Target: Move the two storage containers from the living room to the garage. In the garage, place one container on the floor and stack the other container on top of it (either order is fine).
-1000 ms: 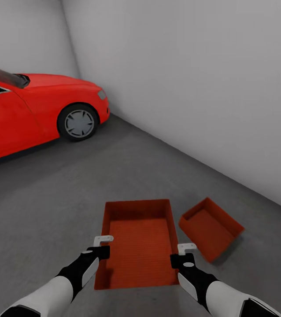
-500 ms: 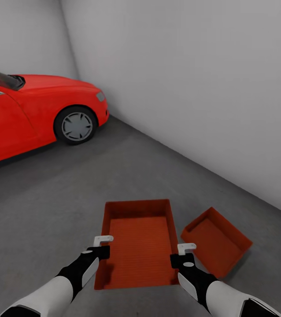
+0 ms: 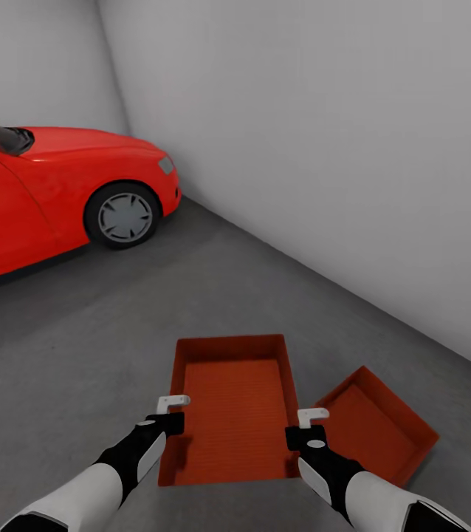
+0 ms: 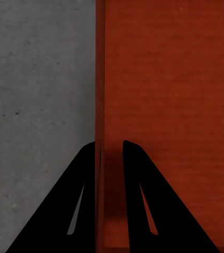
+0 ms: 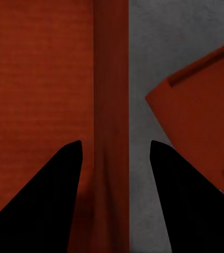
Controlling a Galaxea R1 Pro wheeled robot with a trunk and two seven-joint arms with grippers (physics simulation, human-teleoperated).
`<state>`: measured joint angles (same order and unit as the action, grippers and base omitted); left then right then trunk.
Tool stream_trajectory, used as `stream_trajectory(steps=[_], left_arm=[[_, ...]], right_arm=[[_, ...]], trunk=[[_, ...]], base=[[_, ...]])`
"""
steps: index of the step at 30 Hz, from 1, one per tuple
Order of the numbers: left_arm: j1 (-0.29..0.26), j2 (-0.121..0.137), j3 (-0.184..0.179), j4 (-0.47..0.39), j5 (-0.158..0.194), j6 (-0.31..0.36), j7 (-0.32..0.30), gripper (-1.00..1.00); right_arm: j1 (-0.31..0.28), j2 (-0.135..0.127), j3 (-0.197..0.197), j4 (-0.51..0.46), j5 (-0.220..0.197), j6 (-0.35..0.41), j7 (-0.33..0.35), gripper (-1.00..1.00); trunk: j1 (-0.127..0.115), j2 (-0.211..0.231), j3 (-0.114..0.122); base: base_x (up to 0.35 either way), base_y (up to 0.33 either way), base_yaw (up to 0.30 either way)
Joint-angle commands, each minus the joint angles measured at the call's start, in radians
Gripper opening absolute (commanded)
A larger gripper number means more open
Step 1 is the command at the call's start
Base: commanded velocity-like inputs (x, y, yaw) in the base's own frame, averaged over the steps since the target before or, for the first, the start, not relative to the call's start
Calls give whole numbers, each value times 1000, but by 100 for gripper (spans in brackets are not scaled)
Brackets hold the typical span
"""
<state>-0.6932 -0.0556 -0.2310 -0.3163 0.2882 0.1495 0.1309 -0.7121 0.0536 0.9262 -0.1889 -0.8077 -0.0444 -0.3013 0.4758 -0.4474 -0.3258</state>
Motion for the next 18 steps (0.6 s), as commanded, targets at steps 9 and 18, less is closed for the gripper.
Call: stream_trajectory(steps=[9,18], left_arm=[[0,2,-42,-6,-4,5,15,-100],[0,2,-42,-6,-4,5,15,-100]], right_arm=[[-1,1,-3,6,-33,12,-4,-100],[-1,0,-3,6,-33,11,-5,-100]], trunk=[[1,-2,-1],[1,-2,-1]], base=[[322,0,0],[323,0,0]])
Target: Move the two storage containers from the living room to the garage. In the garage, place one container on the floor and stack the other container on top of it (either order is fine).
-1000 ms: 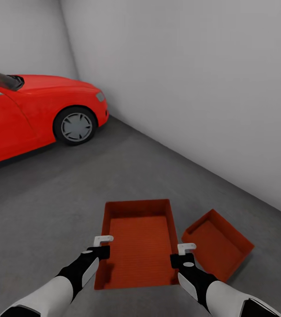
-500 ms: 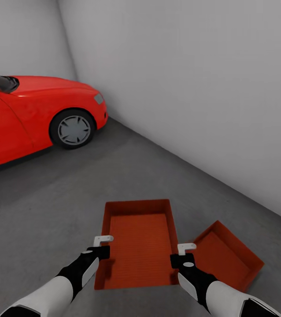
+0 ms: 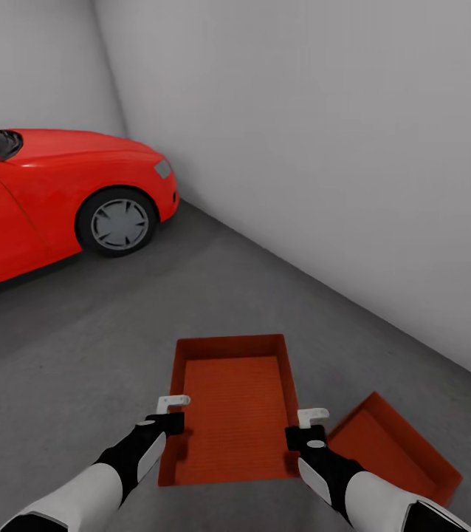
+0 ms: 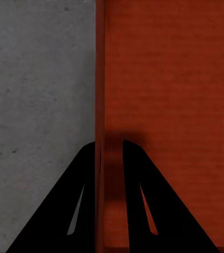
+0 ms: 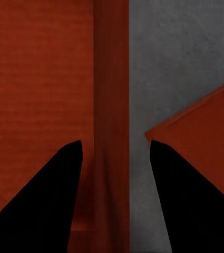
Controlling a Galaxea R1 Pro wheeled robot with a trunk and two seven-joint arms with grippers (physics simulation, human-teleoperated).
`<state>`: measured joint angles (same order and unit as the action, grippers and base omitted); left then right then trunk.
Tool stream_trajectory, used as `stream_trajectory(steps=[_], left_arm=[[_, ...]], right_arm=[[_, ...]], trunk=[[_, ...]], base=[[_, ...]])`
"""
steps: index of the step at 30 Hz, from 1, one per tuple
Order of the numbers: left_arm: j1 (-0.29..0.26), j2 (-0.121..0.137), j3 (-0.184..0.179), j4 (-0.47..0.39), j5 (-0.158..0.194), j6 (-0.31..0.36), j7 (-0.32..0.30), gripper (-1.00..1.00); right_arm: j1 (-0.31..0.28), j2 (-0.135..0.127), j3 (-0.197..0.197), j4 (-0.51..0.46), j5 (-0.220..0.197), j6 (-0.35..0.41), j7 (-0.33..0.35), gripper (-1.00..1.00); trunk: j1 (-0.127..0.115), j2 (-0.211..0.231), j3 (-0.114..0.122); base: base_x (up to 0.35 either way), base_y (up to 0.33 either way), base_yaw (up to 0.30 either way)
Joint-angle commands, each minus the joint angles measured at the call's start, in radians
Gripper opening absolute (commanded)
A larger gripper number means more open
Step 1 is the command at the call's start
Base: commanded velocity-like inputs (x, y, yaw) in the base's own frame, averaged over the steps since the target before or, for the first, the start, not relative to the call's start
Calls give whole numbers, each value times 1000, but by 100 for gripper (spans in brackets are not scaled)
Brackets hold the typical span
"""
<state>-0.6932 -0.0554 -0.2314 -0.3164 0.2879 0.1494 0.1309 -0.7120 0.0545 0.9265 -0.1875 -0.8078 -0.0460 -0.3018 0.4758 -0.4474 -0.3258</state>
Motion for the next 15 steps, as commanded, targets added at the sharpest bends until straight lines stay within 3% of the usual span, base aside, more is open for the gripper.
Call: stream_trajectory(steps=[1,7,15], left_arm=[[0,2,-42,-6,-4,6,15,-100],[0,1,-42,-7,-4,5,14,-100],[0,1,-42,-7,-4,4,14,-100]], right_arm=[[-1,-1,-3,5,-33,13,-4,-100],[-1,3,-3,5,-31,14,-5,-100],[-1,3,-3,5,-31,14,-5,-100]], trunk=[[1,-2,-1],[1,-2,-1],[1,-2,-1]], base=[[323,0,0],[259,0,-81],[29,0,-234]])
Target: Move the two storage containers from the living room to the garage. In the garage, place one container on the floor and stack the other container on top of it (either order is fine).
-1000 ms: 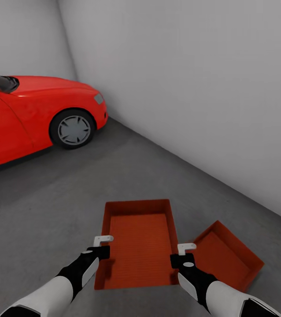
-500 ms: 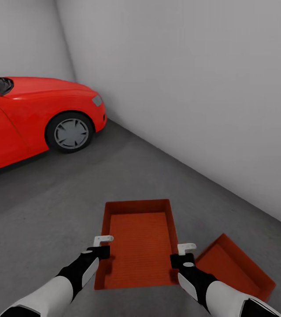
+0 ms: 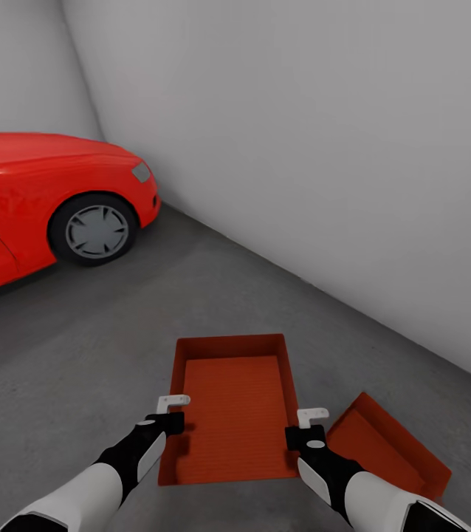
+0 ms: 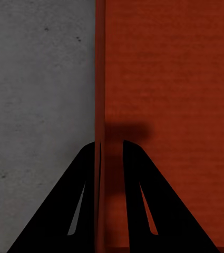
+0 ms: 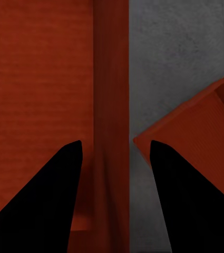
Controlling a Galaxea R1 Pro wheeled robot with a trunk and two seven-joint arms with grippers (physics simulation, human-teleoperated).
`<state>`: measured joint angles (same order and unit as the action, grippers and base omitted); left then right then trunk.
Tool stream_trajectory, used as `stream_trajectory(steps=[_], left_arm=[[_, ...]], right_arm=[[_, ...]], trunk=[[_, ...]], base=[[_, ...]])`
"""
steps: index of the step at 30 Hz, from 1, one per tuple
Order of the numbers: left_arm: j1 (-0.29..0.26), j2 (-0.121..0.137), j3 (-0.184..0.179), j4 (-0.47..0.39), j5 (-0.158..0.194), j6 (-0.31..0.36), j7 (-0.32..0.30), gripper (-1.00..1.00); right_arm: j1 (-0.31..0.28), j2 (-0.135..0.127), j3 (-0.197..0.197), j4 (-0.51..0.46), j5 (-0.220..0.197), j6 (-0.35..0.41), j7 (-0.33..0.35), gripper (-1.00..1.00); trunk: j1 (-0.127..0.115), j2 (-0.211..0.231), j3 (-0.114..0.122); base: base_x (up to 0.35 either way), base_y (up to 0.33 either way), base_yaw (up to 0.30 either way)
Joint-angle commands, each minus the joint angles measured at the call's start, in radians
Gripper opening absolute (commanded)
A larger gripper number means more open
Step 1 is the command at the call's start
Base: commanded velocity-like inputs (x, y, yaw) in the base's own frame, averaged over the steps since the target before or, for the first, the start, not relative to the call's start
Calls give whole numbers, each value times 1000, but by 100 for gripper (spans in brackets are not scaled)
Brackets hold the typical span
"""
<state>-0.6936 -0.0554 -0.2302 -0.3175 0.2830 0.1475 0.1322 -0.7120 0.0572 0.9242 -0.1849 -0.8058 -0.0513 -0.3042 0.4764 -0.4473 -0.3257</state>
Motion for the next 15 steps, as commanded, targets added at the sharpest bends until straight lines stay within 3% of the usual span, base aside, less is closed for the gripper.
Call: stream_trajectory(steps=[1,15], left_arm=[[0,0,-43,-6,1,5,13,-100],[0,0,-43,-6,1,4,12,-100]], right_arm=[[-1,0,-1,2,-33,19,-3,-100],[-1,-2,-1,2,-33,19,-3,-100]], trunk=[[0,-2,-2],[0,-2,-2]], base=[[2,0,-246],[0,0,-246]])
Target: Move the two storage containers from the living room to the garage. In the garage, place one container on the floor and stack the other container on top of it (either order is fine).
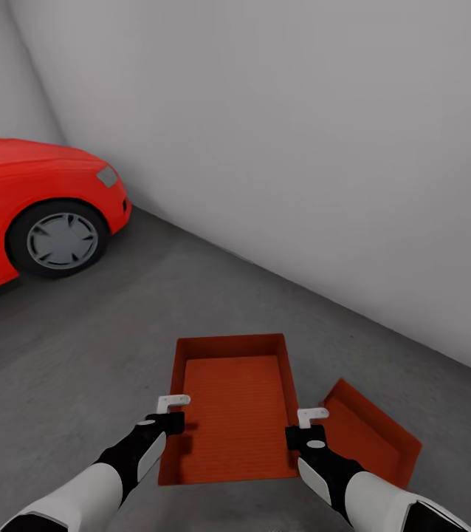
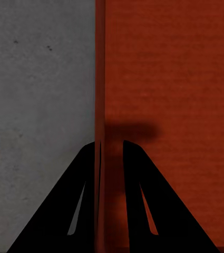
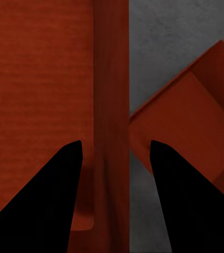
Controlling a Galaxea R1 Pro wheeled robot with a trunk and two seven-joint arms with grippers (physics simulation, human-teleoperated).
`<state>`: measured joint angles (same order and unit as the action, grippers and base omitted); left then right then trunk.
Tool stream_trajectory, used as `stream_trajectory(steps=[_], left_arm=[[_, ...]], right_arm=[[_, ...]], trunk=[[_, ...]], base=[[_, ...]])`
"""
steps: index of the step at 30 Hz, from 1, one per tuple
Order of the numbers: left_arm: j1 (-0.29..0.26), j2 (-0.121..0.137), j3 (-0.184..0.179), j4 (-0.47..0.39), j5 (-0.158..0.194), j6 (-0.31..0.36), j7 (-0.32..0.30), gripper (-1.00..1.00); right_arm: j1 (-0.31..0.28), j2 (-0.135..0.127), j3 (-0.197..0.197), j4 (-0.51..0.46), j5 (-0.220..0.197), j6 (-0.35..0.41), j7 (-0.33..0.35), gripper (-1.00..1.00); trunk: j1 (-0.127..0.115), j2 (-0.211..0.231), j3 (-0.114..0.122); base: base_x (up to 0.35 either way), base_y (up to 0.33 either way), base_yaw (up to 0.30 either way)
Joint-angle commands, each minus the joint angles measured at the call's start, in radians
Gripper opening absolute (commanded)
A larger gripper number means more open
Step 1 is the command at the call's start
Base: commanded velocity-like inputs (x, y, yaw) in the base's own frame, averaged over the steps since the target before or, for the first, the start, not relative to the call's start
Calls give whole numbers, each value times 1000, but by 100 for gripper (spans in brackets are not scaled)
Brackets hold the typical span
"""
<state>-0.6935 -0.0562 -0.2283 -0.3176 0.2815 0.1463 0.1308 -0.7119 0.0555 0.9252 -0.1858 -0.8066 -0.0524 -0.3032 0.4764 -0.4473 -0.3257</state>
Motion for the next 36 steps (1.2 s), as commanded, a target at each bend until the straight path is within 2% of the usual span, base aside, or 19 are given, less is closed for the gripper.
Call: stream_trajectory(steps=[1,36], left_arm=[[0,1,-45,-6,2,6,14,-100],[0,1,-45,-9,2,4,15,-100]], right_arm=[[-1,0,-2,3,-32,20,-4,-100],[-1,0,-2,3,-32,20,-4,-100]], trunk=[[0,-2,-2],[0,-2,-2]], base=[[0,0,-242],[0,0,-224]])
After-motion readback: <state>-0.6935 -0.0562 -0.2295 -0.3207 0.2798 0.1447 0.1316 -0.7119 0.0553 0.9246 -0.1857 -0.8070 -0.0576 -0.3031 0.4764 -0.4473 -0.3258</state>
